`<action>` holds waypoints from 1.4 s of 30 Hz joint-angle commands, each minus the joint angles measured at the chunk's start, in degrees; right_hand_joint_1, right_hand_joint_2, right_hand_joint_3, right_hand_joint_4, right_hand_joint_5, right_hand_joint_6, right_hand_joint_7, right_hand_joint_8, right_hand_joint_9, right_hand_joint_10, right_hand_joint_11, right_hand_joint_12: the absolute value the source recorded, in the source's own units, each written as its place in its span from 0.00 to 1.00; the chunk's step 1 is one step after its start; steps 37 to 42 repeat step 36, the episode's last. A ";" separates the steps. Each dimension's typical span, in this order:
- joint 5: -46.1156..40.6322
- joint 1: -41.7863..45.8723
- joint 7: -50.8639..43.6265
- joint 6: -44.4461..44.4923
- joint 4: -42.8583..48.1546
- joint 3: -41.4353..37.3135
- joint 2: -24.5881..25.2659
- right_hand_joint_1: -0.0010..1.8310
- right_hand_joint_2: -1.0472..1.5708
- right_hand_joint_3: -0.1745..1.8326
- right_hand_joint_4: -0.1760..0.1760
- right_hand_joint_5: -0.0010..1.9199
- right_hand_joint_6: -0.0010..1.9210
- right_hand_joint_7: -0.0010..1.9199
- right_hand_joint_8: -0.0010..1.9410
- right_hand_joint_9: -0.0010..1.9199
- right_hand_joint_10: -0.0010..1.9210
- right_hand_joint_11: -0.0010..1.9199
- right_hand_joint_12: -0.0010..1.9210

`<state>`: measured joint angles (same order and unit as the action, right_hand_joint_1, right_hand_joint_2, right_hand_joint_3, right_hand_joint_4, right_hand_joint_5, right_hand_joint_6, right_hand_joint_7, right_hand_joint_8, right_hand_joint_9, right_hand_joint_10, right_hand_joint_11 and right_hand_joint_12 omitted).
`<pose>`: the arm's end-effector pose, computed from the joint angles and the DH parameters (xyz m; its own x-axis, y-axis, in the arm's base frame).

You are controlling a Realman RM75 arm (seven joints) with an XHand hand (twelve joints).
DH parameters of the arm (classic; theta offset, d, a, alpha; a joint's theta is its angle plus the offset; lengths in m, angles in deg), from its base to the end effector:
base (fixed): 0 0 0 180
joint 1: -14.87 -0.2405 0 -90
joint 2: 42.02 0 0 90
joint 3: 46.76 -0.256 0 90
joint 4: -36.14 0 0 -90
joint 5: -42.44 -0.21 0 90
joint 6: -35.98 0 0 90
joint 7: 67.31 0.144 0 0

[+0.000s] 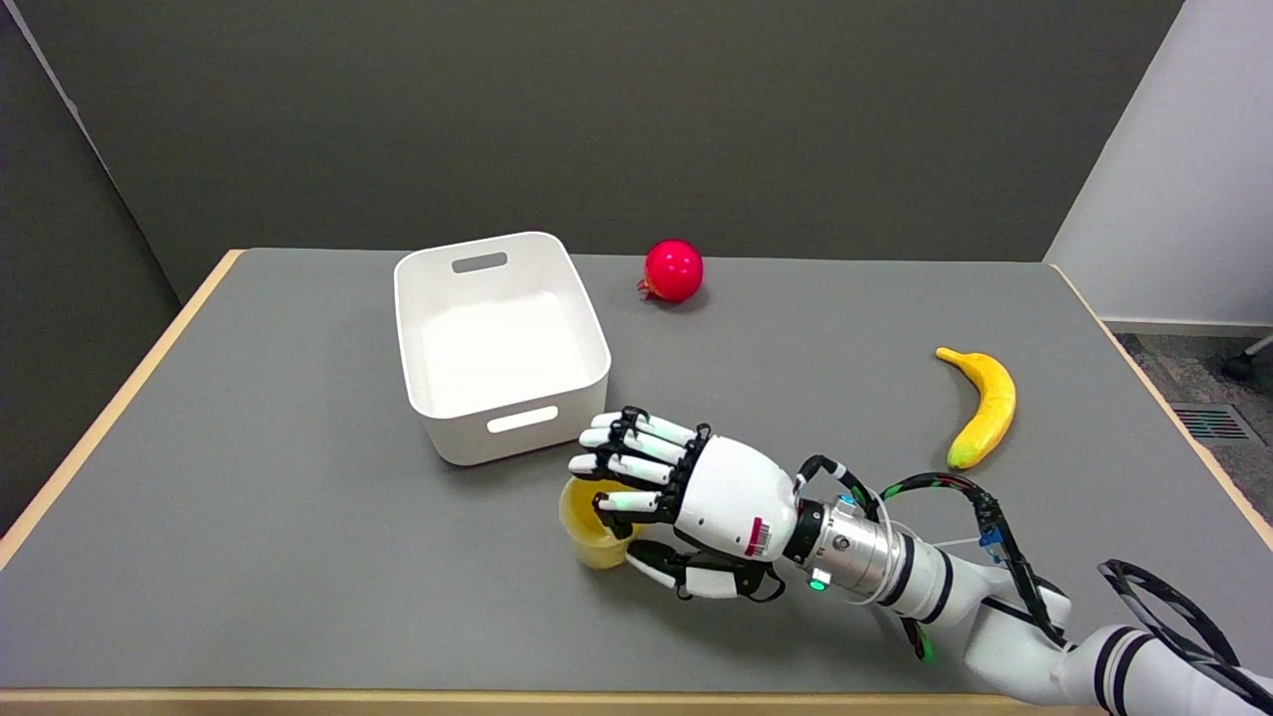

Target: Pick up the yellow cup.

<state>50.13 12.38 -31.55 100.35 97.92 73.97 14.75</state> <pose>-0.3083 -0.2633 0.2482 0.9725 0.1514 0.1768 0.0040 -0.7702 0.6378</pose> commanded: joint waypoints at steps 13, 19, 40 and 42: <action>-0.42 -0.30 0.72 -3.54 5.97 -7.41 -0.32 0.51 0.79 0.36 0.63 0.35 0.82 0.17 0.25 0.04 0.32 0.00 0.36; -0.41 -0.48 0.72 -11.89 14.44 -13.31 -1.85 0.50 0.79 0.36 0.67 0.36 0.82 0.18 0.25 0.04 0.32 0.00 0.38; 1.13 -28.91 2.59 -46.00 24.92 2.12 -0.57 0.50 0.80 0.33 0.79 0.36 0.80 0.20 0.22 0.06 0.30 0.00 0.42; 1.13 -28.91 2.59 -46.00 24.92 2.12 -0.57 0.50 0.80 0.33 0.79 0.36 0.80 0.20 0.22 0.06 0.30 0.00 0.42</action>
